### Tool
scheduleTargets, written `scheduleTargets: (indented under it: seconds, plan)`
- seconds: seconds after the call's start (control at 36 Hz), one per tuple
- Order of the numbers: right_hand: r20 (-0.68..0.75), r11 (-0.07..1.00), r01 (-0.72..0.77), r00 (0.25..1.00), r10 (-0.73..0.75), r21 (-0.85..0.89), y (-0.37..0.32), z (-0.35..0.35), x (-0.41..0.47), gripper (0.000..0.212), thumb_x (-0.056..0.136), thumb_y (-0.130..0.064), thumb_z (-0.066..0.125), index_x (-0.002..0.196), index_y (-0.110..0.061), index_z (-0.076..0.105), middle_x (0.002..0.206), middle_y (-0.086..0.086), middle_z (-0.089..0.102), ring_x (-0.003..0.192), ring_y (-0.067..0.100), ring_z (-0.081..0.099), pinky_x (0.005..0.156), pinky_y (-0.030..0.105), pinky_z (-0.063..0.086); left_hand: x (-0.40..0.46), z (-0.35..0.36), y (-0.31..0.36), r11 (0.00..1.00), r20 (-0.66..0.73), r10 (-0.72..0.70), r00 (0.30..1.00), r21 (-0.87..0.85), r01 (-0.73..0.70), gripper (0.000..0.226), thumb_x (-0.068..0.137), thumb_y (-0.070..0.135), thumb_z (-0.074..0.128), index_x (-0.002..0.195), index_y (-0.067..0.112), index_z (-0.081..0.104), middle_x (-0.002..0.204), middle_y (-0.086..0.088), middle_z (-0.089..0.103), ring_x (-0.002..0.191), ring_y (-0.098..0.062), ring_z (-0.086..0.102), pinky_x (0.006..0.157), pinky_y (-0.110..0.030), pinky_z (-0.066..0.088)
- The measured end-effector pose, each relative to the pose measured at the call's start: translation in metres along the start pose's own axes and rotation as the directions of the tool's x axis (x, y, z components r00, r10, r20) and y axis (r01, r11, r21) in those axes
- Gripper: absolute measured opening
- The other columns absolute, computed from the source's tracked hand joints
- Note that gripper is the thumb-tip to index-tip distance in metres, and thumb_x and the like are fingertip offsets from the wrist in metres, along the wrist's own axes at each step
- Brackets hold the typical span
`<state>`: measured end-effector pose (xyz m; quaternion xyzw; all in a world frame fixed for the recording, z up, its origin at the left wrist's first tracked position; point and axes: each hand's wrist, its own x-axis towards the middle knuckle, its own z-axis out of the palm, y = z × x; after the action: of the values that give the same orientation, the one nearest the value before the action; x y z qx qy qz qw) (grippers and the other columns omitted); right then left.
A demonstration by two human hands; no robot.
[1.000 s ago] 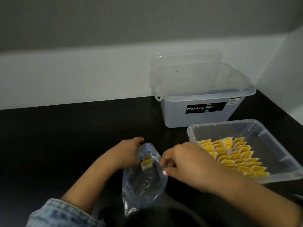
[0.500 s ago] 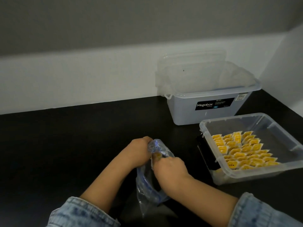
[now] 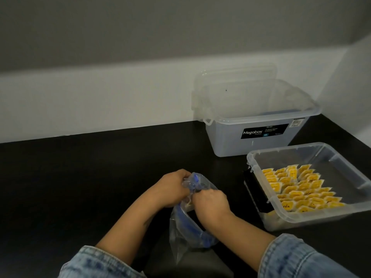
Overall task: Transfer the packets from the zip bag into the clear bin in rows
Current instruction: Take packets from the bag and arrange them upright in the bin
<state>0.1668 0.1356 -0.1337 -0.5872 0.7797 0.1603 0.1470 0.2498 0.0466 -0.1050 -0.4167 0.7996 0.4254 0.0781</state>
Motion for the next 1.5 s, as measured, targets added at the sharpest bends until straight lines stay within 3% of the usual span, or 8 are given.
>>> scheduleTargets:
  seconds: [0.36, 0.5, 0.58, 0.67, 0.78, 0.92, 1.11, 1.5]
  plan:
    - [-0.201, 0.988, 0.109, 0.976, -0.086, 0.107, 0.044, -0.037, -0.023, 0.017, 0.094, -0.028, 0.053, 0.107, -0.024, 0.062, 0.087, -0.003, 0.057, 0.084, 0.018, 0.06, 0.071, 0.03, 0.045, 0.001, -0.014, -0.003, 0.986, -0.174, -0.053, 0.983, 0.144, 0.078, 0.066, 0.087, 0.026, 0.061, 0.143, 0.033, 0.027, 0.127, 0.001, 0.051, 0.098, -0.008, 0.054, 0.085, -0.028, 0.049]
    - [-0.217, 0.964, 0.17, 0.968, -0.125, 0.203, 0.069, -0.068, -0.044, 0.023, 0.091, -0.041, 0.056, 0.109, -0.033, 0.067, 0.097, -0.007, 0.066, 0.09, 0.012, 0.06, 0.073, 0.025, 0.042, -0.011, -0.026, 0.009, 0.992, -0.172, 0.129, 0.977, 0.032, -0.126, 0.059, 0.094, 0.027, 0.052, 0.146, 0.032, 0.025, 0.148, 0.001, 0.035, 0.128, -0.014, 0.043, 0.099, -0.027, 0.042]
    - [-0.173, 0.956, 0.193, 0.972, -0.156, 0.221, 0.081, -0.086, -0.056, 0.027, 0.085, -0.048, 0.062, 0.106, -0.033, 0.07, 0.099, -0.011, 0.068, 0.09, 0.009, 0.061, 0.078, 0.027, 0.049, -0.025, -0.027, 0.03, 0.909, -0.274, 0.26, 0.926, -0.253, -0.33, 0.047, 0.091, 0.041, 0.048, 0.137, 0.035, 0.04, 0.139, 0.009, 0.045, 0.125, -0.007, 0.044, 0.103, -0.03, 0.04]
    - [-0.12, 0.942, 0.178, 0.981, -0.149, 0.286, 0.091, -0.101, -0.059, 0.023, 0.08, -0.048, 0.068, 0.095, -0.03, 0.071, 0.089, -0.01, 0.068, 0.084, 0.01, 0.06, 0.08, 0.033, 0.051, -0.034, -0.022, 0.049, 0.769, -0.036, 0.326, 0.945, -0.572, -0.287, 0.052, 0.082, 0.058, 0.051, 0.129, 0.034, 0.05, 0.128, 0.009, 0.059, 0.12, -0.011, 0.054, 0.101, -0.038, 0.044]
    - [-0.116, 0.933, 0.157, 0.985, -0.125, 0.325, 0.107, -0.112, -0.057, 0.021, 0.081, -0.043, 0.07, 0.093, -0.026, 0.072, 0.079, -0.007, 0.066, 0.076, 0.009, 0.059, 0.07, 0.026, 0.047, -0.032, -0.005, 0.061, 0.692, 0.257, 0.408, 0.876, -0.713, -0.113, 0.057, 0.075, 0.039, 0.066, 0.128, 0.023, 0.053, 0.117, -0.004, 0.064, 0.111, -0.023, 0.061, 0.083, -0.037, 0.056]
    - [-0.145, 0.918, 0.153, 0.984, -0.107, 0.366, 0.129, -0.111, -0.056, 0.019, 0.082, -0.037, 0.07, 0.098, -0.028, 0.071, 0.071, -0.013, 0.059, 0.064, 0.001, 0.052, 0.057, 0.015, 0.036, -0.023, 0.013, 0.077, 0.59, 0.275, 0.382, 0.883, -0.807, -0.004, 0.045, 0.08, 0.011, 0.064, 0.125, 0.013, 0.054, 0.104, -0.008, 0.068, 0.103, -0.022, 0.064, 0.075, -0.03, 0.059]
    - [-0.272, 0.757, 0.182, 0.962, -0.005, 0.628, 0.161, -0.103, -0.058, 0.017, 0.076, -0.03, 0.078, 0.085, -0.024, 0.065, 0.076, -0.005, 0.067, 0.054, 0.007, 0.061, 0.057, 0.024, 0.053, -0.013, 0.031, 0.099, 0.513, 0.248, 0.38, 0.891, -0.858, 0.02, 0.041, 0.075, 0.007, 0.062, 0.116, 0.009, 0.061, 0.105, -0.012, 0.069, 0.092, -0.018, 0.069, 0.071, -0.029, 0.059]
    - [-0.246, 0.788, 0.199, 0.967, -0.062, 0.582, 0.243, -0.098, -0.072, 0.008, 0.077, -0.031, 0.075, 0.08, -0.034, 0.069, 0.075, -0.015, 0.068, 0.073, -0.006, 0.062, 0.066, 0.015, 0.05, 0.014, 0.069, 0.15, 0.699, 0.105, 0.349, 0.931, -0.692, -0.183, 0.029, 0.085, 0.001, 0.061, 0.111, 0.015, 0.061, 0.104, -0.01, 0.071, 0.092, -0.018, 0.069, 0.065, -0.021, 0.057]
